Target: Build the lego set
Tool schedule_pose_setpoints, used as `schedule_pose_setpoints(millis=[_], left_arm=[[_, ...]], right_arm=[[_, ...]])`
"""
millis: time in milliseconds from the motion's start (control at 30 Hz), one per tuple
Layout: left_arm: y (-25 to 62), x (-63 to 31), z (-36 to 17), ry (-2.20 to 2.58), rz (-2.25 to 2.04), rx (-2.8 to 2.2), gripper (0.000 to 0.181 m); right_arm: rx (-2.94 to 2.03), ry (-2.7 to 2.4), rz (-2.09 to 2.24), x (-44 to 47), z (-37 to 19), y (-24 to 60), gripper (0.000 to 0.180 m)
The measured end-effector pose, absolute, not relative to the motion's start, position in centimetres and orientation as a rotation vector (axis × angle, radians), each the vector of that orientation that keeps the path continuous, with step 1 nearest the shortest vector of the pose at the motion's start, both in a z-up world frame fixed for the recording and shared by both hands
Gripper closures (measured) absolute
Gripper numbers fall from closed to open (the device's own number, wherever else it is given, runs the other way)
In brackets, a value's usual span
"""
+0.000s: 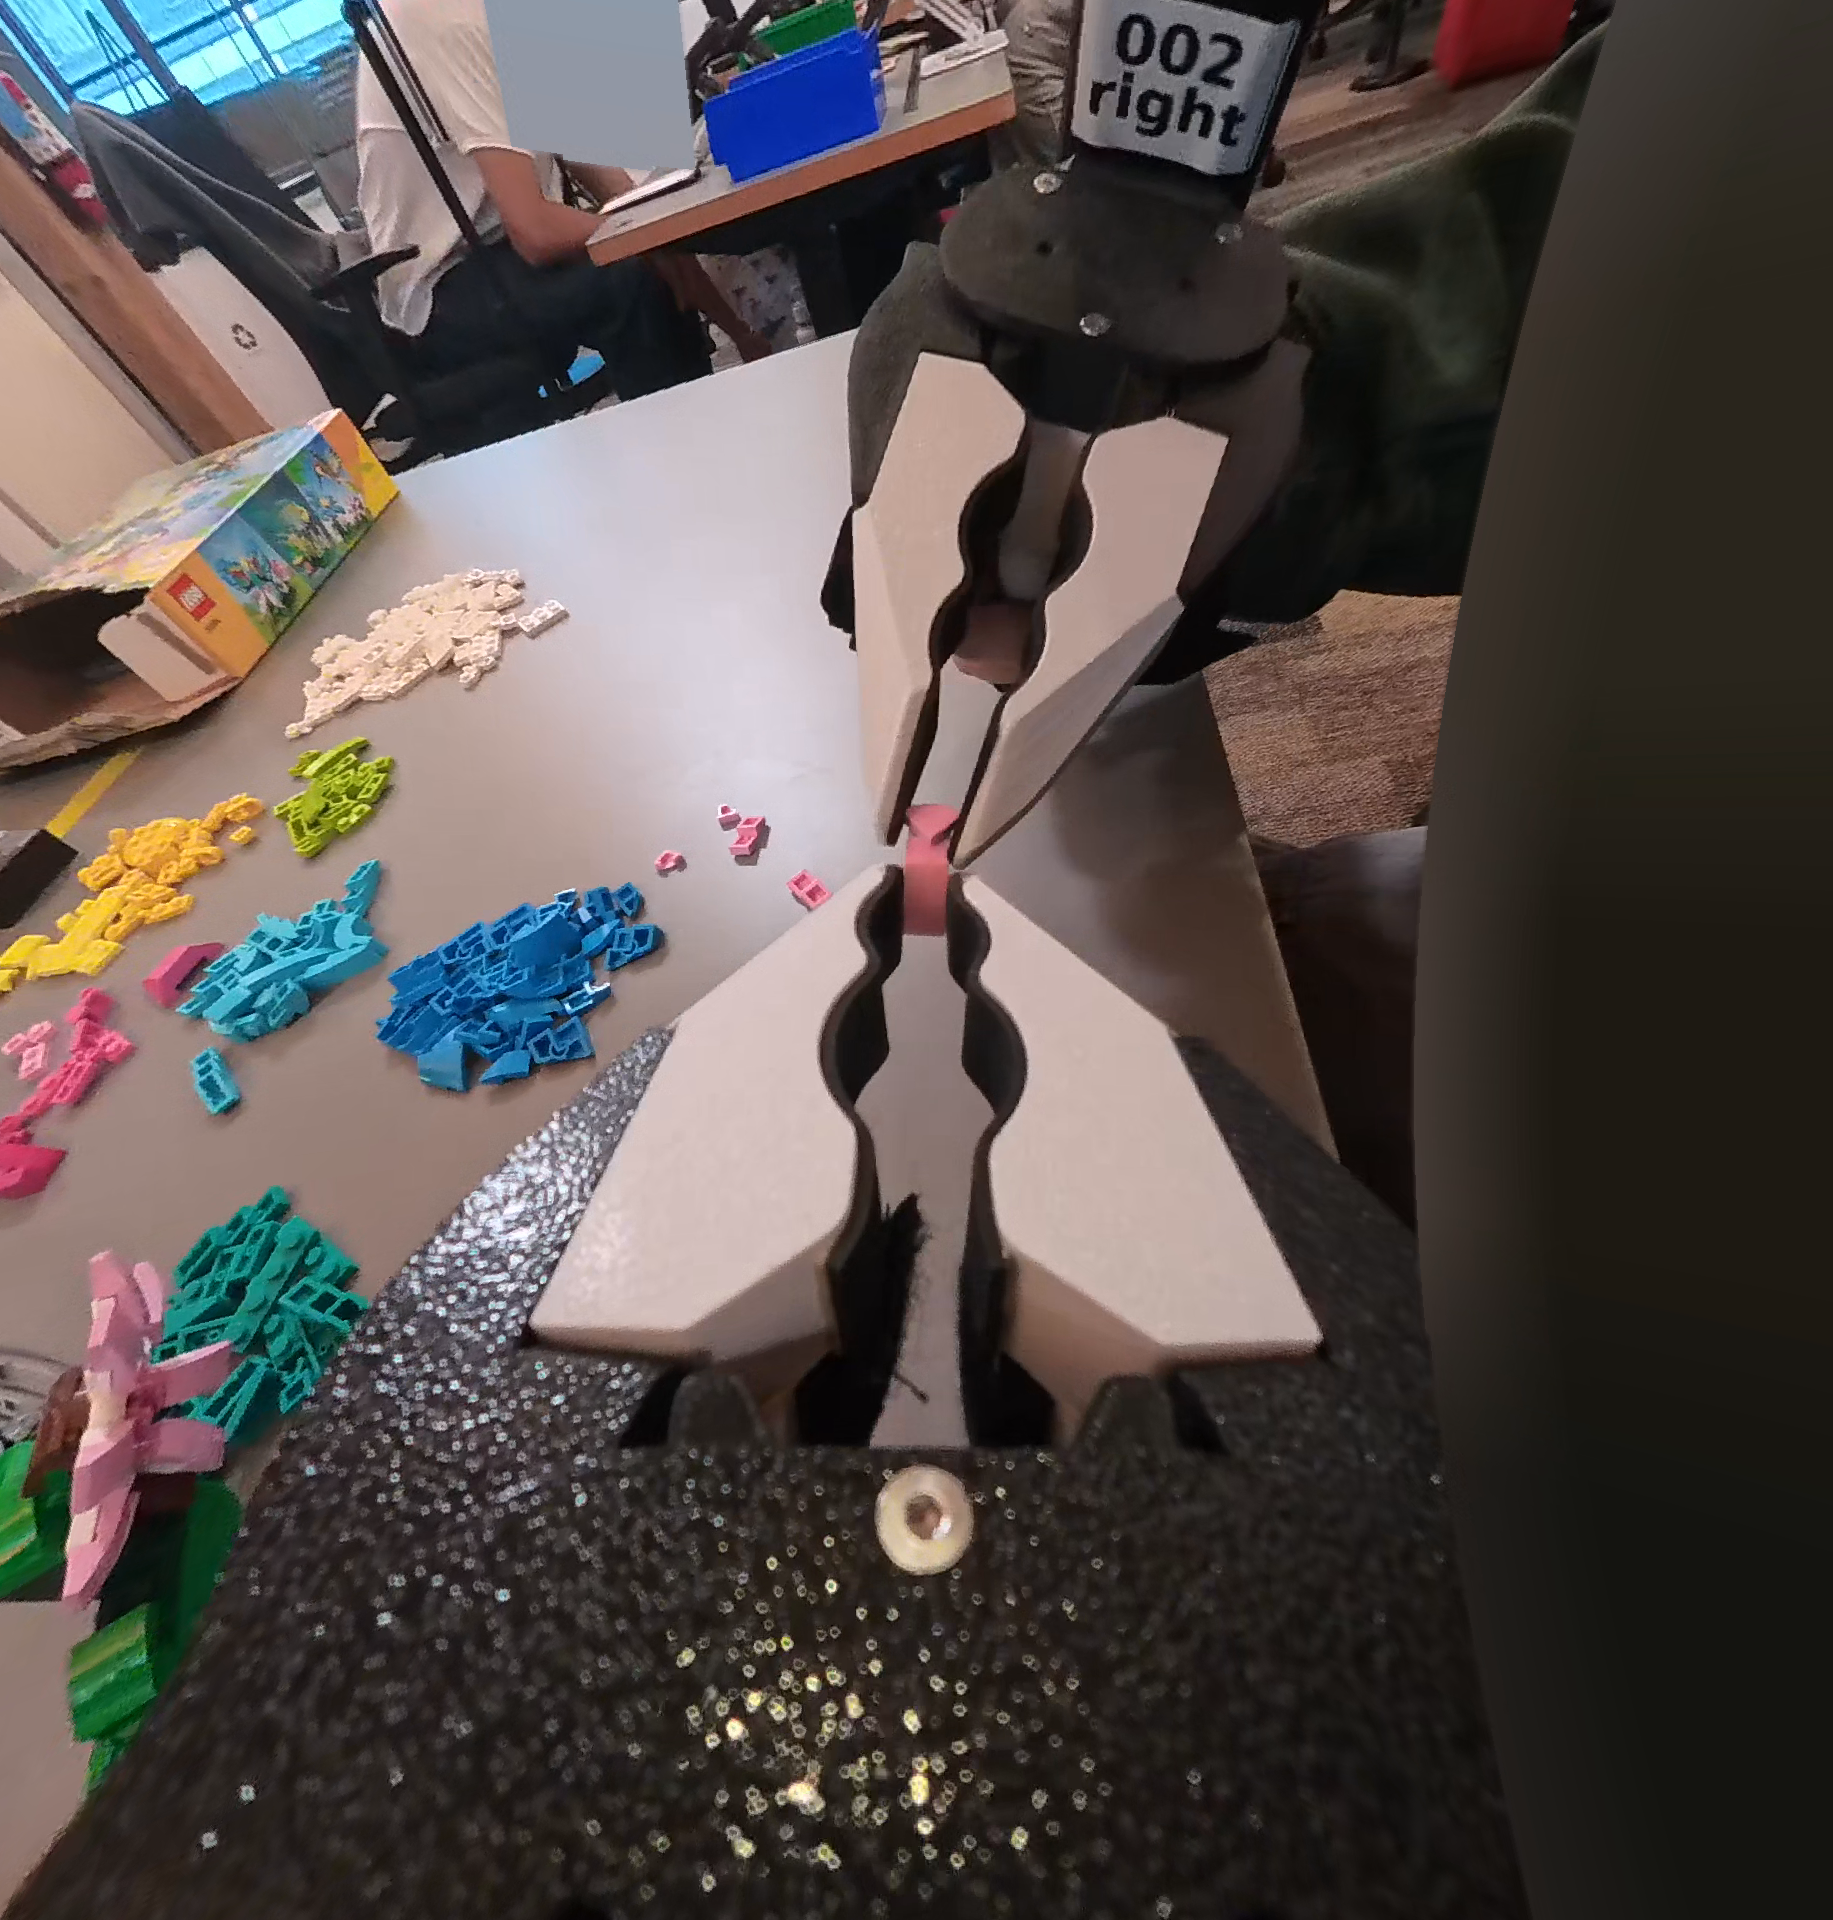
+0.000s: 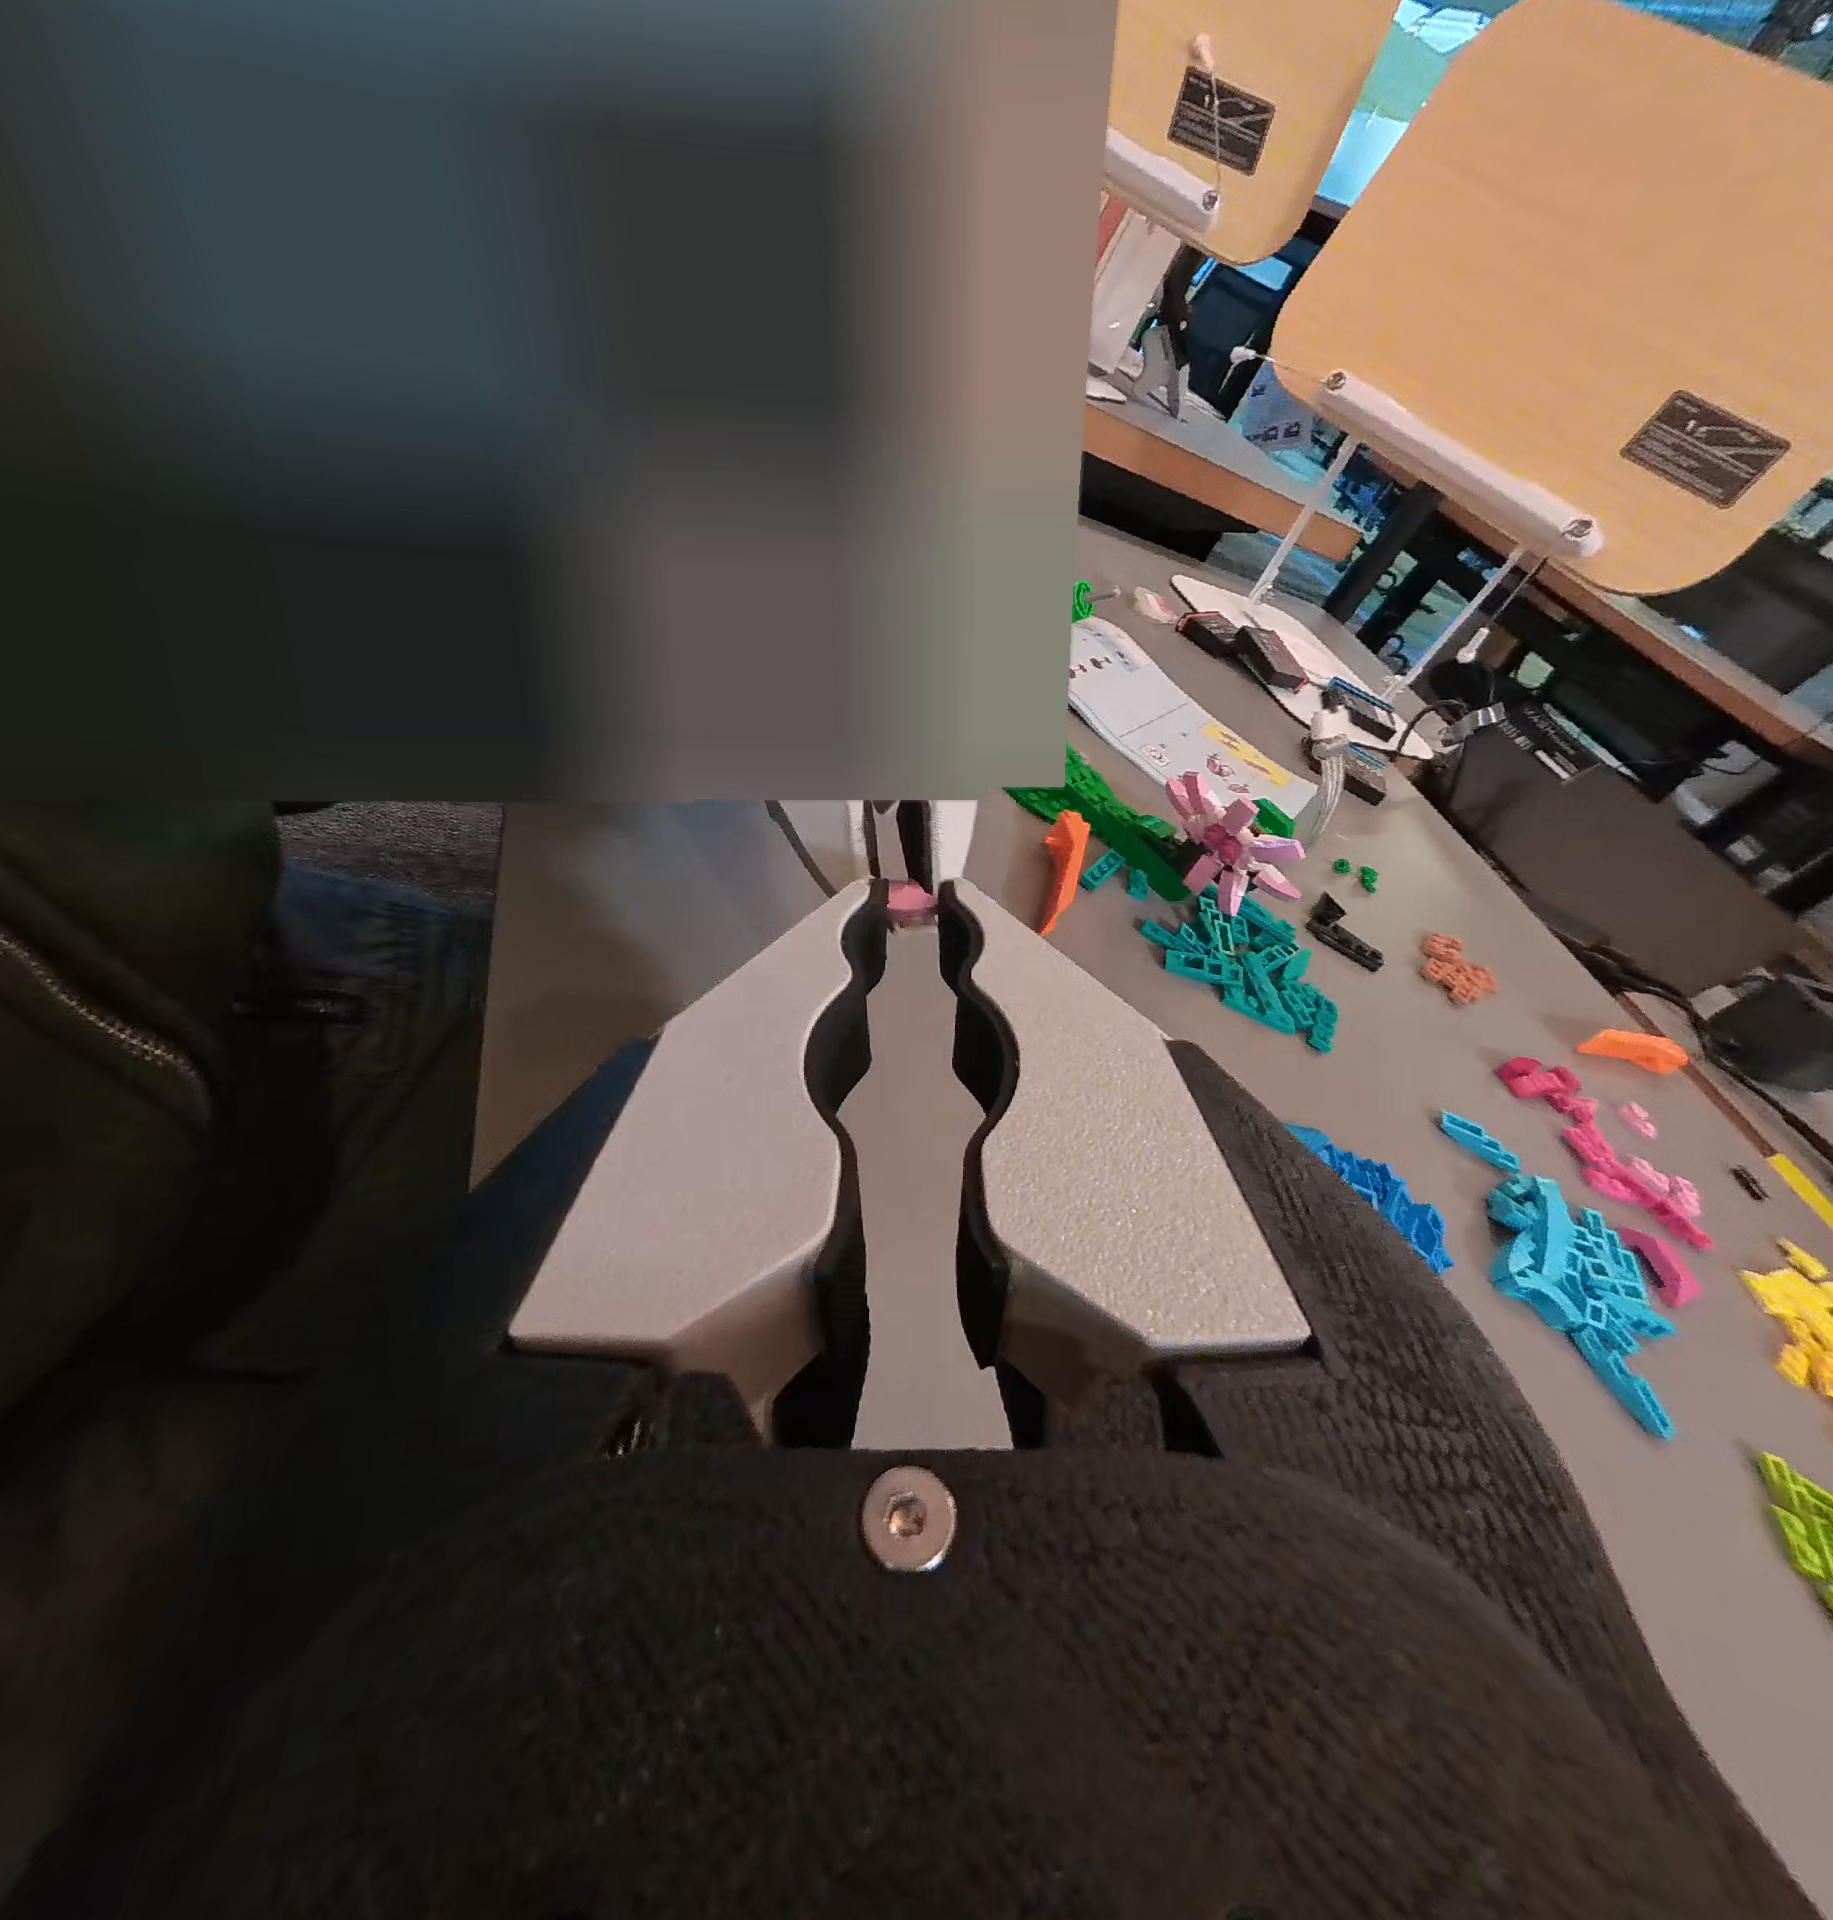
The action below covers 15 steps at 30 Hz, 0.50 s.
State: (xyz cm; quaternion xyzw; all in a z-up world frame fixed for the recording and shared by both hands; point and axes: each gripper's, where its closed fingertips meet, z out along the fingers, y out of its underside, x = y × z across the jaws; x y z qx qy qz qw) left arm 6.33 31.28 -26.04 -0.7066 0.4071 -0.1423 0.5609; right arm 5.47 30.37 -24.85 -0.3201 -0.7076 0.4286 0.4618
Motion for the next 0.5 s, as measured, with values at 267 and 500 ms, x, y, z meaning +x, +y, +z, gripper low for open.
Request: schedule_pose_setpoints(millis=[267,500], left_arm=[[31.6,6.1,-26.3,0.974,-0.276,-1.674,0.174],[32.0,5.8,-27.3,1.002,-0.192,-1.696,0.175]], right_arm=[[-0.745,-1.739,0.960,5.2,-25.2,30.6,0.172],[-0.831,-1.514,1.088,5.4,-23.1,33.0,0.161]])
